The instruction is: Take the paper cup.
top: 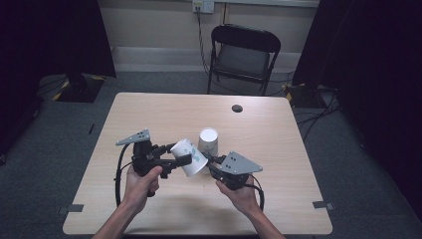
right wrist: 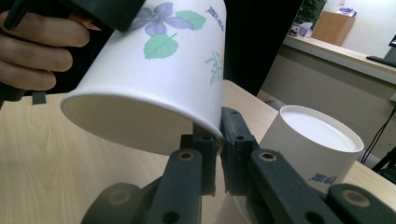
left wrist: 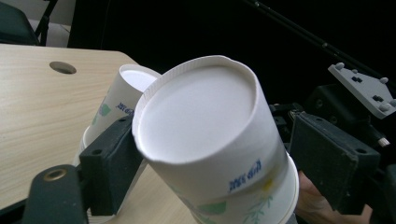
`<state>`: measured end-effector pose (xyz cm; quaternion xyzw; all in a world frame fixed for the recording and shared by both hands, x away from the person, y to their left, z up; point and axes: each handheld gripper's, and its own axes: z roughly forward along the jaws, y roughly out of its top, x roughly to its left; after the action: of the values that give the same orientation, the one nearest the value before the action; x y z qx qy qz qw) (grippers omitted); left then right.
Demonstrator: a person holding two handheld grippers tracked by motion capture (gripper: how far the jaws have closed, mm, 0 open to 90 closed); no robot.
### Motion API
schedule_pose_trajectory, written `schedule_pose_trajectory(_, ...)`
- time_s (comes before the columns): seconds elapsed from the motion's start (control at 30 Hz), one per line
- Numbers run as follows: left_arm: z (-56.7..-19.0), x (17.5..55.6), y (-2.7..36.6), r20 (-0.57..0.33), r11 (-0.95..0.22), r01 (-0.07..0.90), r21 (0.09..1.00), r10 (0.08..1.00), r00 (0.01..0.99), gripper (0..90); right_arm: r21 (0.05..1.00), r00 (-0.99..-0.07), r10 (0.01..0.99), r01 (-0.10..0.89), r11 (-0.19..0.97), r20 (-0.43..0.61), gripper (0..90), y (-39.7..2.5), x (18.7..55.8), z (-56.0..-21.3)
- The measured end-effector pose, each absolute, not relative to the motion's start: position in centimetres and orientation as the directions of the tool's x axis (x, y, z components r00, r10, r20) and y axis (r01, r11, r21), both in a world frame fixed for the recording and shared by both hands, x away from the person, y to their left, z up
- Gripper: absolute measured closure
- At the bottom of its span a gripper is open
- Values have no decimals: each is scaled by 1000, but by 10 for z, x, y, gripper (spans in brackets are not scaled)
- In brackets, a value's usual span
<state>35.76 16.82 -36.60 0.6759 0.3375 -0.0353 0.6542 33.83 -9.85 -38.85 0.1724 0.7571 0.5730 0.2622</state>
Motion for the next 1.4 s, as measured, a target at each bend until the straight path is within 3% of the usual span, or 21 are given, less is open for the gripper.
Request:
schedule_pose_trajectory(0.7, -356, 354, 182, -384, 56, 411, 910, 492, 782, 186, 960, -830, 550, 74, 269, -90, 865, -107, 344, -388)
schedule_pose_trajectory(1.07, -354, 350, 178, -280, -26, 339, 940, 507, 815, 180, 936, -846, 533, 162, 312, -31, 865, -110, 350, -393)
schedule_pose_trajectory(1.4, -350, 351, 182, -213, -106, 303, 947, 500, 839, 249, 905, -865, 501, 220, 363, 9, 863, -111, 353, -398)
